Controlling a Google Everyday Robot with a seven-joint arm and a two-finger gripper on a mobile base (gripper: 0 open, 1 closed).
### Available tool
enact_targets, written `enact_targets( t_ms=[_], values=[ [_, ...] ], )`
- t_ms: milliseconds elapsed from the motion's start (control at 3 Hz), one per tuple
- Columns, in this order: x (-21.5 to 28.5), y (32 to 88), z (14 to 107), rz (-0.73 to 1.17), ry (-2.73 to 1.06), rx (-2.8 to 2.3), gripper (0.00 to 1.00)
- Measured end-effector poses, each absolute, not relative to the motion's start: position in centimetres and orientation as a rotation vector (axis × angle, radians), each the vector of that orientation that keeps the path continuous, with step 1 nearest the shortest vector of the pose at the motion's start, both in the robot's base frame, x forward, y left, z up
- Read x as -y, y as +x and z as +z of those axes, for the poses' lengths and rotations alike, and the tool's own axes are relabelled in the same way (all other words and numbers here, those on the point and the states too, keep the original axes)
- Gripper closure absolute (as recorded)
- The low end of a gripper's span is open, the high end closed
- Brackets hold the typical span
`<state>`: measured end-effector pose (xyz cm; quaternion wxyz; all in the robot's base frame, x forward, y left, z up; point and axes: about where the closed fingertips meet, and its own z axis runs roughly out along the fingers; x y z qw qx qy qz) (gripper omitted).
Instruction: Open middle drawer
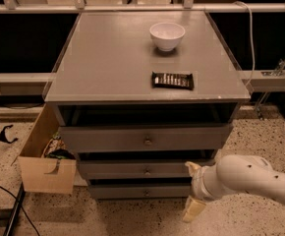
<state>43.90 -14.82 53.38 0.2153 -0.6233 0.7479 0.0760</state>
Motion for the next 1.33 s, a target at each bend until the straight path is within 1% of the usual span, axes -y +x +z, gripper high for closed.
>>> enact_targets(
  t_ms=[333, 667, 1333],
  values=[
    [13.3, 45.2, 51.1, 0.218, -1.755, -2.027, 0.00],
    [13.4, 45.2, 51.0, 0.218, -1.753, -2.029, 0.00],
    [15.5, 46.5, 48.6, 0.204, -1.721, -1.984, 0.00]
  ],
)
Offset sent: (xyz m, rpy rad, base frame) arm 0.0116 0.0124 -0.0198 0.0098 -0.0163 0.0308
